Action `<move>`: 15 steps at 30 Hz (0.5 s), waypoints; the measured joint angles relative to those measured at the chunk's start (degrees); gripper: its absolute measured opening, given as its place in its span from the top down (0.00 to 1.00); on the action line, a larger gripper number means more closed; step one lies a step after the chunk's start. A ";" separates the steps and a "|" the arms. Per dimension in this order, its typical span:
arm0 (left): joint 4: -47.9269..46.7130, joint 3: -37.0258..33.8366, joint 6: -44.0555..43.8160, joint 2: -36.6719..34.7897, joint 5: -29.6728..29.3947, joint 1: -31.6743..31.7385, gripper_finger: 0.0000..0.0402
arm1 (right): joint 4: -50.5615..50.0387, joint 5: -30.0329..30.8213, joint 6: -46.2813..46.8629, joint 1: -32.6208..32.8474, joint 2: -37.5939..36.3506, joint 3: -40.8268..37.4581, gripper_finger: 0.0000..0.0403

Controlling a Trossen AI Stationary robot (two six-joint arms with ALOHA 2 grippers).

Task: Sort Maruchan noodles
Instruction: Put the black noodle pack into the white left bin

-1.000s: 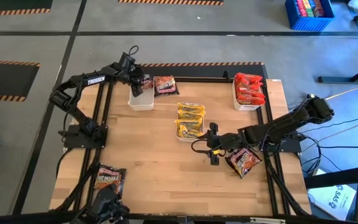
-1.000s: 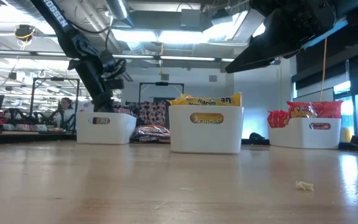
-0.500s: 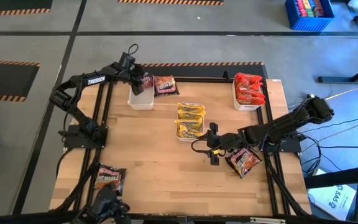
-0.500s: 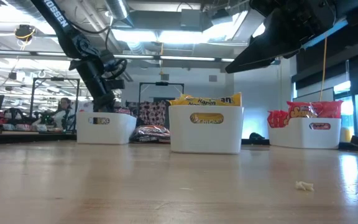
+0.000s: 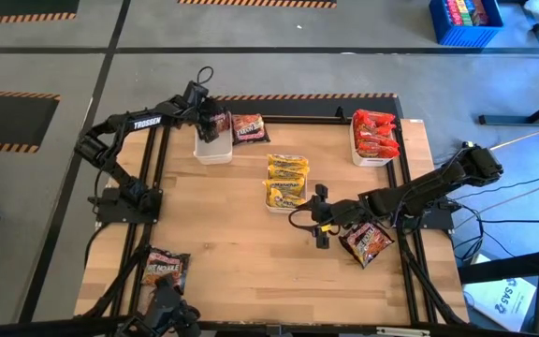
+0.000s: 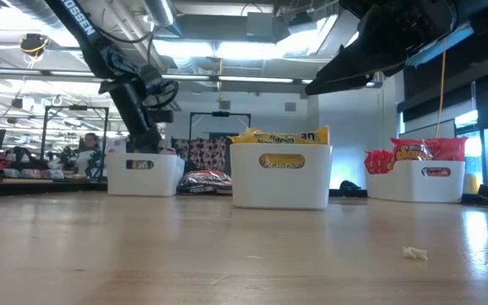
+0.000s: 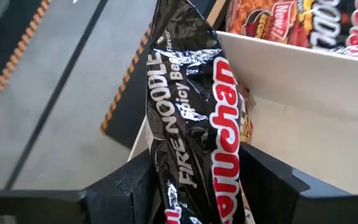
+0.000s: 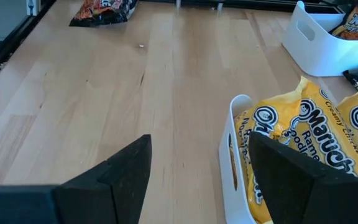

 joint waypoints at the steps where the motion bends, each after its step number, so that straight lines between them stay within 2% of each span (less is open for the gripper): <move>1: 0.01 0.00 0.06 -0.01 -1.51 -0.42 0.52 | 0.03 0.00 0.00 0.01 0.00 0.00 0.38; 6: -0.11 0.00 1.05 -0.03 -9.50 -1.84 0.52 | 0.02 0.00 0.00 0.01 0.00 0.00 0.38; 15: -0.08 0.02 -0.25 -3.22 -7.06 -1.85 0.52 | 0.02 0.00 -0.09 0.02 0.00 0.00 0.38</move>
